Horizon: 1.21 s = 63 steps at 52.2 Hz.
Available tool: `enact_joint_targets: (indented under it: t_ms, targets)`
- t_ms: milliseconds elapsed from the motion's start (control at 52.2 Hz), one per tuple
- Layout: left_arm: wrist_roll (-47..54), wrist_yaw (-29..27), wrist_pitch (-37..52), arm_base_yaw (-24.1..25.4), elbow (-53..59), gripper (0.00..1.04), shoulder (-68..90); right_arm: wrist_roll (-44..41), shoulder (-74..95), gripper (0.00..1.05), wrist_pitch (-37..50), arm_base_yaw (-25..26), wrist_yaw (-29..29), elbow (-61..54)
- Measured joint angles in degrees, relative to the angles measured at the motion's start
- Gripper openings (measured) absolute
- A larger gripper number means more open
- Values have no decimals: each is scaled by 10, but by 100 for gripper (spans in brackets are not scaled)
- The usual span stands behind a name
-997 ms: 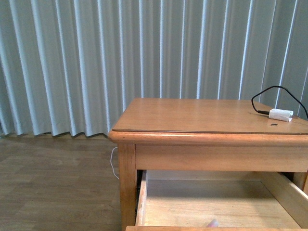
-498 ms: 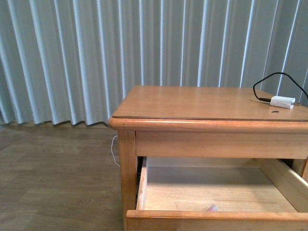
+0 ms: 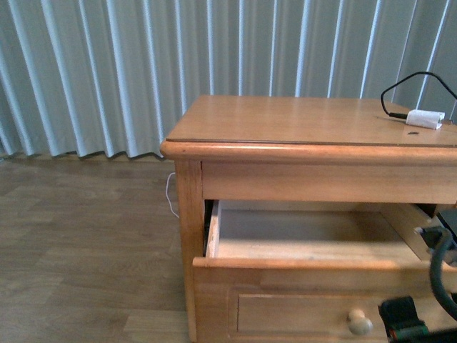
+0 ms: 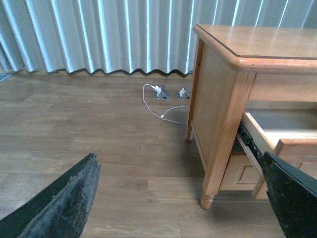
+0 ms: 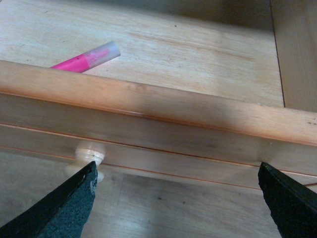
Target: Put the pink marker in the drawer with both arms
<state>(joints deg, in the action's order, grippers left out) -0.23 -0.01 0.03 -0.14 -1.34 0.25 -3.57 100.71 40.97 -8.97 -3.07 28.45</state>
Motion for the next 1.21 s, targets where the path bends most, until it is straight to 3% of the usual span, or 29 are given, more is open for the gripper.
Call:
enact_joint_targets:
  t_ms: [307,633,958,1208]
  targets:
    - [0,0,0,0,0,98,0,28,142,96,45,-7,-36,141]
    - [0,0,0,0,0,98,0,65,239,96,22,-15,-63,291]
    - [0,0,0,0,0,98,0,66,237,96,9,-12,-60,298]
    - [0,0,0,0,0,98,0,79,89,96,-2,8,-17,181]
